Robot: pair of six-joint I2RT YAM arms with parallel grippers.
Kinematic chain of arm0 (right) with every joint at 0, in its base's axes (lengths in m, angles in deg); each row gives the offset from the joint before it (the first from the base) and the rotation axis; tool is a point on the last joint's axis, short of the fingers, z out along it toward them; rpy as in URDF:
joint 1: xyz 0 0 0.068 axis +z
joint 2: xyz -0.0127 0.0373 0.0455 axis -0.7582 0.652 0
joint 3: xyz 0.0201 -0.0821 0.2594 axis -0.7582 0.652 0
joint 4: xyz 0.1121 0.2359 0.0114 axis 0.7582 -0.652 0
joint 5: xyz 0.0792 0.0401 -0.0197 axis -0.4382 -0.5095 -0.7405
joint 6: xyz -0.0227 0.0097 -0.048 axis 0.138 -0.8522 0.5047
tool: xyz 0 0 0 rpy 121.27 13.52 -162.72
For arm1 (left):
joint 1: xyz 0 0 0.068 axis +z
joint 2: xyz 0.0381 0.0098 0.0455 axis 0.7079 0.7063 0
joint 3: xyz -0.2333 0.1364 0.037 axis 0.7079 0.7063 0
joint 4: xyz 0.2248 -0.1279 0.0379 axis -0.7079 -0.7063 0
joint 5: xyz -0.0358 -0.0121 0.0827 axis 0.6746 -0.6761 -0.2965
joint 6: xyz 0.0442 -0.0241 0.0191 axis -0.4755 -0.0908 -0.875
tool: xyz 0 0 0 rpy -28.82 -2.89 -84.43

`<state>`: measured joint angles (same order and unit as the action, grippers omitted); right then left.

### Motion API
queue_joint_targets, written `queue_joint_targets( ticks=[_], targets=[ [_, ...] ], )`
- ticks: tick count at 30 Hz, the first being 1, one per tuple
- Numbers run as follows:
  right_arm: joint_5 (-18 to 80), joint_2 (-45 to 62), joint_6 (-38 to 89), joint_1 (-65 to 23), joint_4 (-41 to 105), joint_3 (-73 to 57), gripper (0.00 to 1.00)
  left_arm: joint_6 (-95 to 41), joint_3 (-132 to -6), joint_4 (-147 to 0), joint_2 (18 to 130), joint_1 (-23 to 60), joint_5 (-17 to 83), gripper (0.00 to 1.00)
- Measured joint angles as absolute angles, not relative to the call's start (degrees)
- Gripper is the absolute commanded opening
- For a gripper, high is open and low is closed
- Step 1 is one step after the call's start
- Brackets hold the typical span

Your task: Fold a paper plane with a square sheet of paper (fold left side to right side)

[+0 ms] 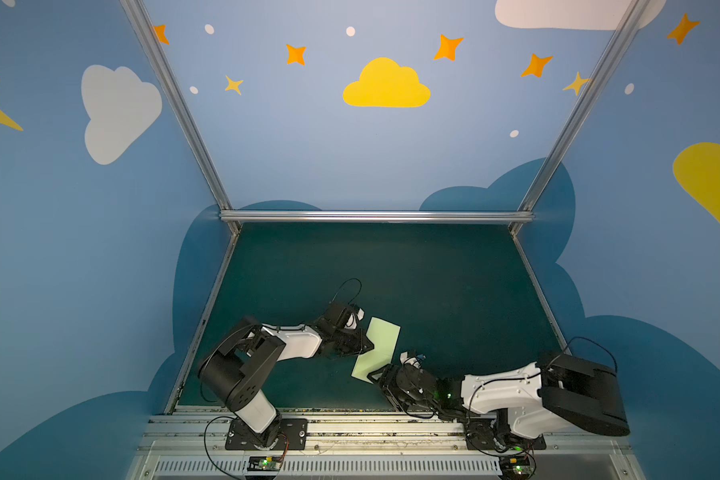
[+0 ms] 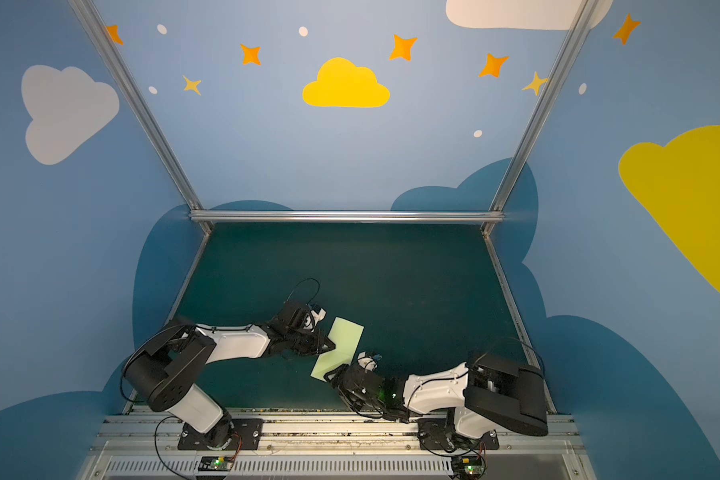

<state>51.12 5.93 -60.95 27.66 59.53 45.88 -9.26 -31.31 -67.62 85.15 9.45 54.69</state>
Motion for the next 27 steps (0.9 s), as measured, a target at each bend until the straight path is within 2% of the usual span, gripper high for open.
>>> queue_joint_targets(
  ticks=[7, 13, 27],
  targets=[
    [49.18, 10.41, -60.62, 25.41, 69.36, 47.01, 0.66, -9.39, -31.31, -67.71, 85.08, 9.45, 54.61, 0.15],
    [46.53, 10.02, -59.73, 23.58, 70.94, 48.41, 0.66, -9.42, -31.31, -67.73, 85.08, 9.45, 54.59, 0.15],
    [52.24, -4.58, -61.17, 26.18, 53.02, 51.69, 0.67, -9.44, -31.31, -67.69, 85.10, 9.45, 54.61, 0.14]
  ],
)
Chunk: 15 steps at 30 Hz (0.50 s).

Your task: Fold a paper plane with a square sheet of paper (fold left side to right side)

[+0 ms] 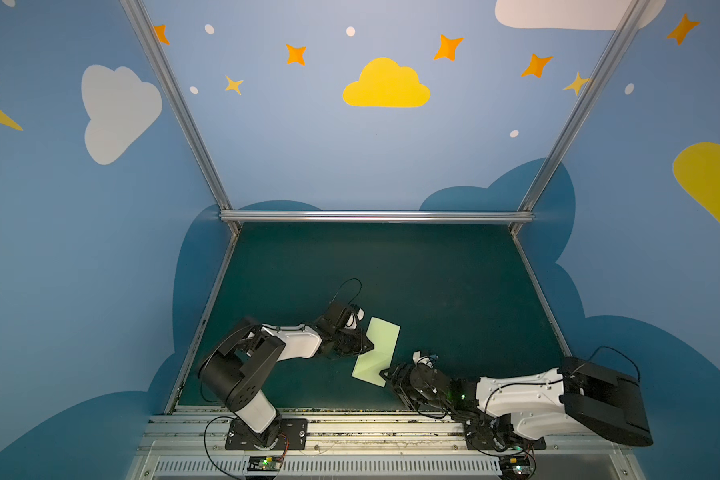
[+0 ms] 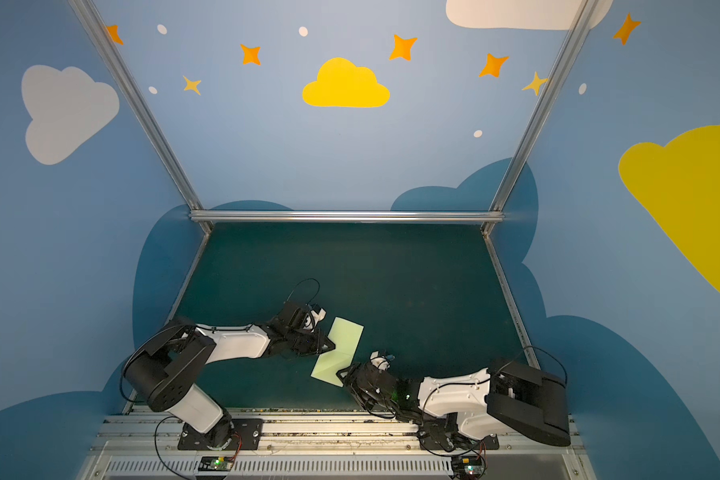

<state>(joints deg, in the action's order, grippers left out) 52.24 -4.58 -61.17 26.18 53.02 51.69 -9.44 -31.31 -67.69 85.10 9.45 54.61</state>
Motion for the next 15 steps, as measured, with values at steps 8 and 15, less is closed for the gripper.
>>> queue_joint_targets(
  ticks=[8, 15],
  targets=[
    [53.61, 1.21, -59.68, 25.83, 57.32, 49.51, 0.66, -9.44, -31.31, -67.71, 85.10, 9.45, 54.61, 0.14],
    [52.81, 8.92, -59.16, 23.34, 69.01, 49.05, 0.66, -9.44, -31.31, -67.71, 85.10, 9.45, 54.61, 0.14]
  ],
)
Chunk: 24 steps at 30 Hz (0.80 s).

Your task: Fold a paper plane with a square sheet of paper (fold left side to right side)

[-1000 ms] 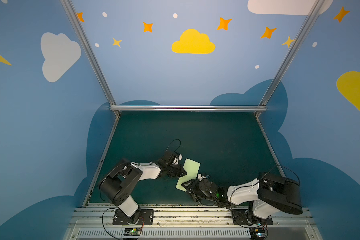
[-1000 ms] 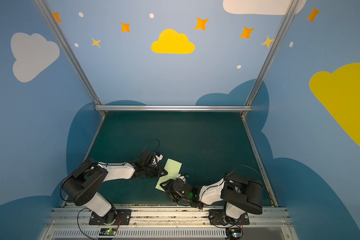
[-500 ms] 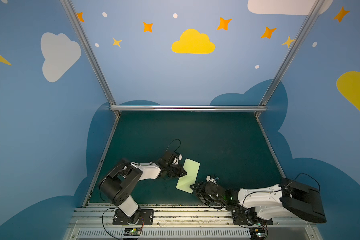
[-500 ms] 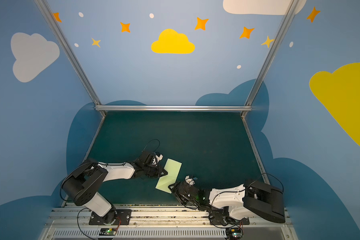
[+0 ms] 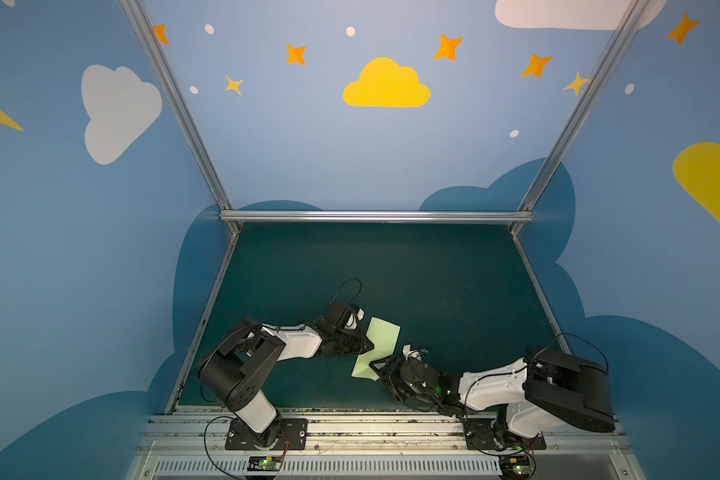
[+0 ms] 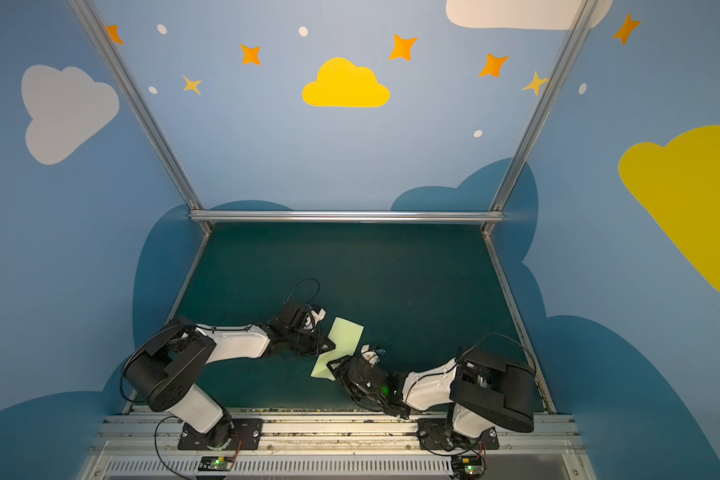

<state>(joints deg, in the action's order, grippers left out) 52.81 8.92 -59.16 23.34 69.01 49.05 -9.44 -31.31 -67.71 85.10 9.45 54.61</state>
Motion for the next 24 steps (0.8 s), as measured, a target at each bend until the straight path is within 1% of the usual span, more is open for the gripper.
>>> queue_joint_targets(
  ticks=[7, 15, 18, 21, 24],
  targets=[
    [50.01, 10.04, -55.53, 19.60, 70.96, 48.98, 0.64, -9.44, -31.31, -67.71, 85.10, 9.45, 54.61, 0.14],
    [48.46, 10.10, -47.27, 11.95, 70.94, 48.85, 0.57, -9.44, -31.31, -67.69, 85.15, 9.45, 54.63, 0.14],
    [47.43, 10.56, -44.69, 10.37, 70.68, 48.28, 0.52, -9.44, -31.31, -67.67, 85.15, 9.47, 54.63, 0.14],
    [46.58, 11.31, -43.20, 9.68, 70.68, 48.04, 0.43, -9.44, -31.31, -67.67, 85.17, 9.49, 54.65, 0.14],
    [45.99, 12.35, -42.11, 9.15, 71.48, 48.02, 0.36, -9.44, -31.33, -67.65, 85.21, 9.54, 54.78, 0.14]
  ],
)
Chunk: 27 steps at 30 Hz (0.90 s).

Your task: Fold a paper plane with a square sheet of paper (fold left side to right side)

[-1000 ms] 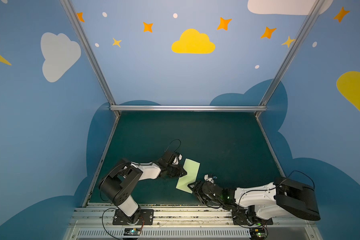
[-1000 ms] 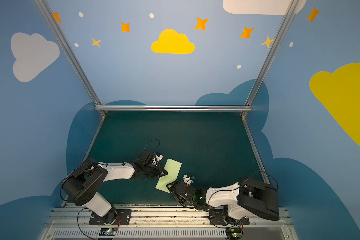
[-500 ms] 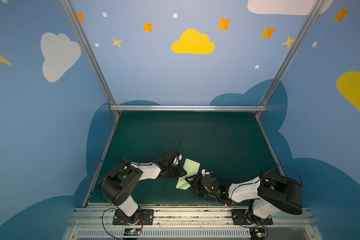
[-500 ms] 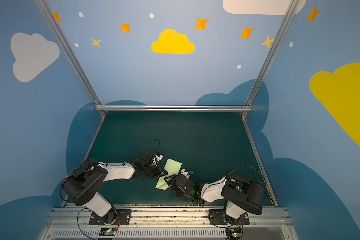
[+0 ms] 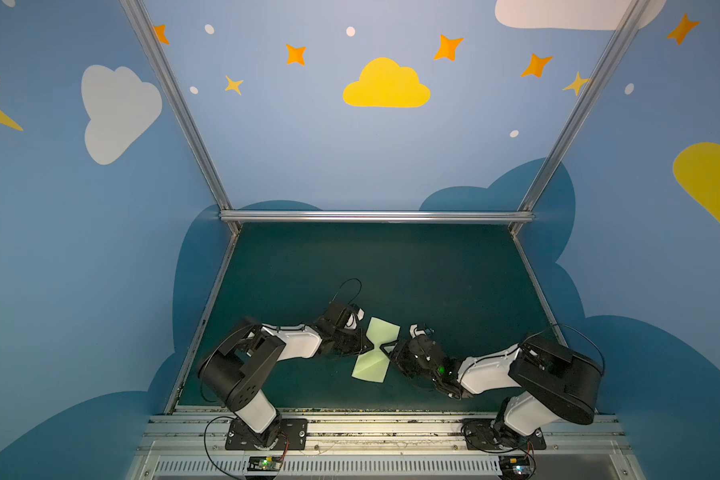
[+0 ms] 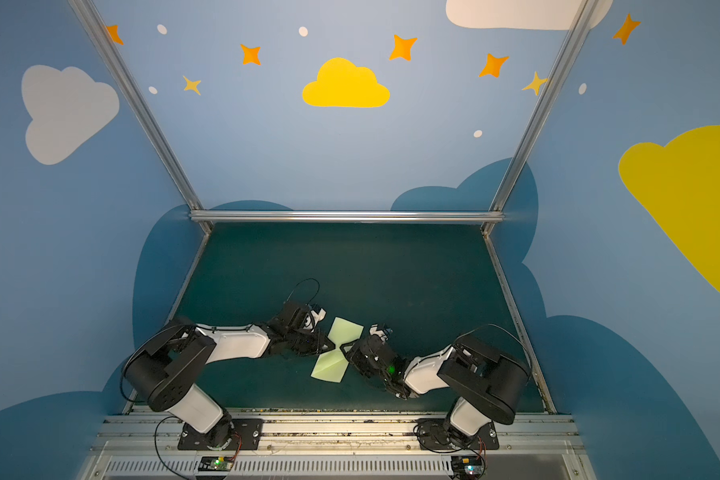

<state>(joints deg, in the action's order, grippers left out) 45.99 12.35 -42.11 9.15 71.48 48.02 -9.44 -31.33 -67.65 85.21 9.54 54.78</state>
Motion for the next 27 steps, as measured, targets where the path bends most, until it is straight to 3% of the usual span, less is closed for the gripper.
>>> queue_joint_targets(
  ticks=[11, 16, 23, 27],
  targets=[
    [44.28, 16.11, -39.88, 7.88, 75.29, 47.56, 0.17, -9.59, -32.21, -69.18, 85.37, 9.56, 54.78, 0.14],
    [43.23, 16.27, -38.64, 7.60, 75.22, 47.54, 0.00, -9.68, -32.82, -70.38, 85.37, 9.54, 54.39, 0.14],
    [40.92, 15.11, -36.98, 5.96, 73.01, 47.06, 0.00, -9.66, -34.65, -74.79, 84.95, 9.56, 53.71, 0.16],
    [39.41, 9.40, -34.24, 2.79, 64.95, 47.41, 0.00, -9.37, -37.15, -80.41, 83.25, 10.26, 52.75, 0.22]
  ],
)
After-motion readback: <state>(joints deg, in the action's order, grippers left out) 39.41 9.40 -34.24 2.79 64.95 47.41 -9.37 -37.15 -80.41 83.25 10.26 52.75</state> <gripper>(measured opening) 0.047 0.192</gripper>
